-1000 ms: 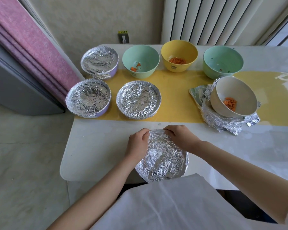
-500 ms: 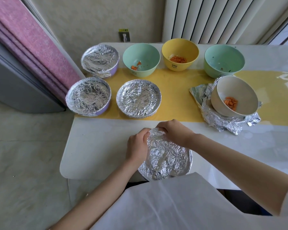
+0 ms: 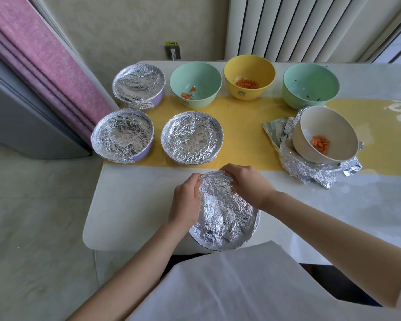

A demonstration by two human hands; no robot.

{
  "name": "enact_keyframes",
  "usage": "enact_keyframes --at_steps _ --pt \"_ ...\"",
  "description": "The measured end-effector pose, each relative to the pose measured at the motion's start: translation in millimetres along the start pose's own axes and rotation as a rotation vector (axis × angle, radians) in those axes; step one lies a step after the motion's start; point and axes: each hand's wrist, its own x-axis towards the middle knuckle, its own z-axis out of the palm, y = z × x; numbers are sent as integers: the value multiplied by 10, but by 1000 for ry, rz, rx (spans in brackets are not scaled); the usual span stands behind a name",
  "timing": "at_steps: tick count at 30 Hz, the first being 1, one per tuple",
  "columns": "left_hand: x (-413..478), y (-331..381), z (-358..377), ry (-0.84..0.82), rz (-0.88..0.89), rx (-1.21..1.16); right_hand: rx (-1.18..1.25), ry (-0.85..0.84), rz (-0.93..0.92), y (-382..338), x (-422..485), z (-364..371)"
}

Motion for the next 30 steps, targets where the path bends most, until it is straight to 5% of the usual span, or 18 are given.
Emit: enact_keyframes --at_steps 9,19,30 --pt "40 63 -133 20 169 60 62 -5 -48 -33 38 -29" --pt "-49 -39 8 -78 -48 7 105 -132 138 79 -40 88" --pt "-49 77 -21 -59 108 100 6 -175 9 -34 11 -39"
